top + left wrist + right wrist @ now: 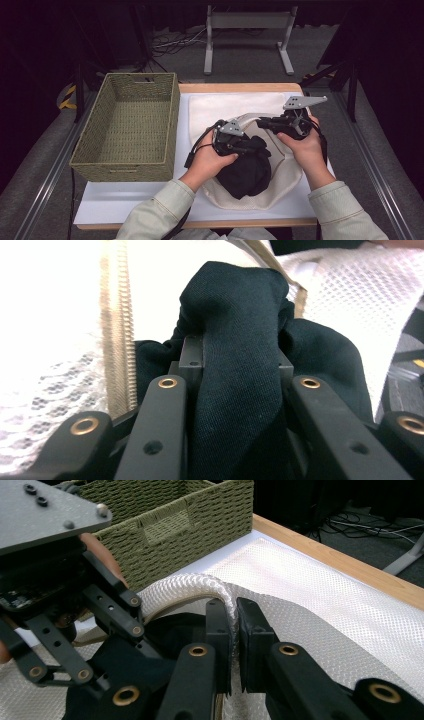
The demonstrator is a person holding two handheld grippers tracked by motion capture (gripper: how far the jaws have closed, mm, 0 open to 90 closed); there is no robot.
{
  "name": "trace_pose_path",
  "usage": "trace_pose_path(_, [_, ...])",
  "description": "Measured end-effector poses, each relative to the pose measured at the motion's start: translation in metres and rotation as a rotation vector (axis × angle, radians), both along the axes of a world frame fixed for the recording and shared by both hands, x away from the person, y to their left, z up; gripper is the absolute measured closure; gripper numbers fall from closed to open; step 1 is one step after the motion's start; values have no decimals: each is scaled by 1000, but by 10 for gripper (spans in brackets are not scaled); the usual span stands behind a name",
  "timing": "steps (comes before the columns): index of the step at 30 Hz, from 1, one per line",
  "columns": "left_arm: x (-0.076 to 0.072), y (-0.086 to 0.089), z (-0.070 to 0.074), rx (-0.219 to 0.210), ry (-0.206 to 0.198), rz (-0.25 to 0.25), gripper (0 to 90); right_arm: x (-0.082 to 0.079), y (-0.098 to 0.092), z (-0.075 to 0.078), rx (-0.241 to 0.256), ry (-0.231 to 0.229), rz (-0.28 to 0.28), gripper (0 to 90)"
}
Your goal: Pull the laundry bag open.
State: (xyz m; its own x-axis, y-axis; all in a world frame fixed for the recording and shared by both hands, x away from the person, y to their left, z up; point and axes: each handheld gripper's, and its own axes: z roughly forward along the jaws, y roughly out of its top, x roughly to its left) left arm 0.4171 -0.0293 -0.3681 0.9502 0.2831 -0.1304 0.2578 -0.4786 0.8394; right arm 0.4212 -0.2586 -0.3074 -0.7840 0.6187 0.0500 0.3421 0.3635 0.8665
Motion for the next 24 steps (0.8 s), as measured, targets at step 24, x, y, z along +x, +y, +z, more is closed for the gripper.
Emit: trace_pose_path(24, [26,-3,7,-14,-51,107,716,-2,1,2,13,-10,-1,847])
